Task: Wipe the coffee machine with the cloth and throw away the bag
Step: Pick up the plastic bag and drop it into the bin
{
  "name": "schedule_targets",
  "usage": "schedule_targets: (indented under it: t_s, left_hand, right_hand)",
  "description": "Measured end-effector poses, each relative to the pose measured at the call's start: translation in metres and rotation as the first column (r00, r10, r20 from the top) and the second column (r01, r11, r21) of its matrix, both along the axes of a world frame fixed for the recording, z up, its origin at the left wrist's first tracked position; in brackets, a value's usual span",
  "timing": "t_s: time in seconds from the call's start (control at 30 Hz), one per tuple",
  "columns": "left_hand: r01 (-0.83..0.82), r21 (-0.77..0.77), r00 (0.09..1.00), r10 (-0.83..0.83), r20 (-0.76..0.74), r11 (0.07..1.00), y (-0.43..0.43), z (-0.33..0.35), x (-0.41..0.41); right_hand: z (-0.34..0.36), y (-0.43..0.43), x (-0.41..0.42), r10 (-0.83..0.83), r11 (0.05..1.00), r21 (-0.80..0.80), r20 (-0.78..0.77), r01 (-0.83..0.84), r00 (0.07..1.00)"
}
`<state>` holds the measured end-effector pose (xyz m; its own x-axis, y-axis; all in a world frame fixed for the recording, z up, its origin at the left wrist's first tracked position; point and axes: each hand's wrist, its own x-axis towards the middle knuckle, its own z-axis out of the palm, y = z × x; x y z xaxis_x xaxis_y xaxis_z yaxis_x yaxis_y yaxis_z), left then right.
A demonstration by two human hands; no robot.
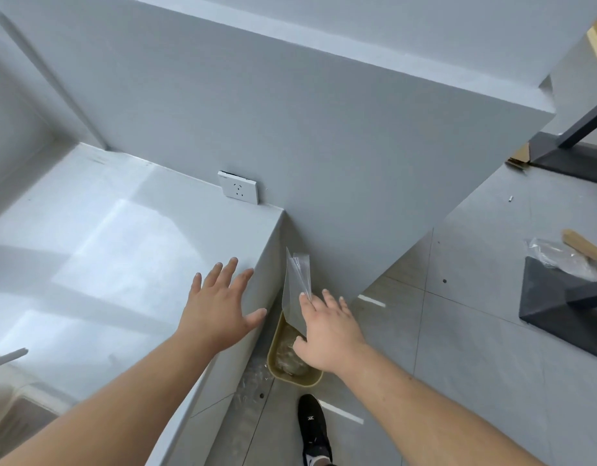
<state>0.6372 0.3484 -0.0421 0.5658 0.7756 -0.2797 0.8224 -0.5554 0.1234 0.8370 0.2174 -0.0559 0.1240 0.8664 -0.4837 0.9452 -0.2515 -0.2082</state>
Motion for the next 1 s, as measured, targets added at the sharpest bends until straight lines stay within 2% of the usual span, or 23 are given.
schedule_targets:
  t_s: [0.2, 0.6, 1.0]
  left_hand:
    - [0.052, 0.038, 0.999, -0.052, -0.002, 0.998, 0.015, -0.025, 0.003]
    - [0.075, 0.228, 0.990, -0.101, 0.101, 0.971, 0.021, -0.071, -0.005]
    - [0.081, 0.199, 0.989, -0.104, 0.107, 0.977, 0.021, -0.070, -0.006]
  right_hand:
    - [-0.032, 0.006, -0.004, -0.003, 0.998, -0.058, -0.030, 0.001, 1.000]
    - [-0.103, 0.020, -0.004, -0.055, 0.990, -0.137, -0.089, 0.042, 0.995]
    - [-0.200, 0.019, -0.026, -0.178, 0.949, -0.285, -0.136, 0.134, 0.975]
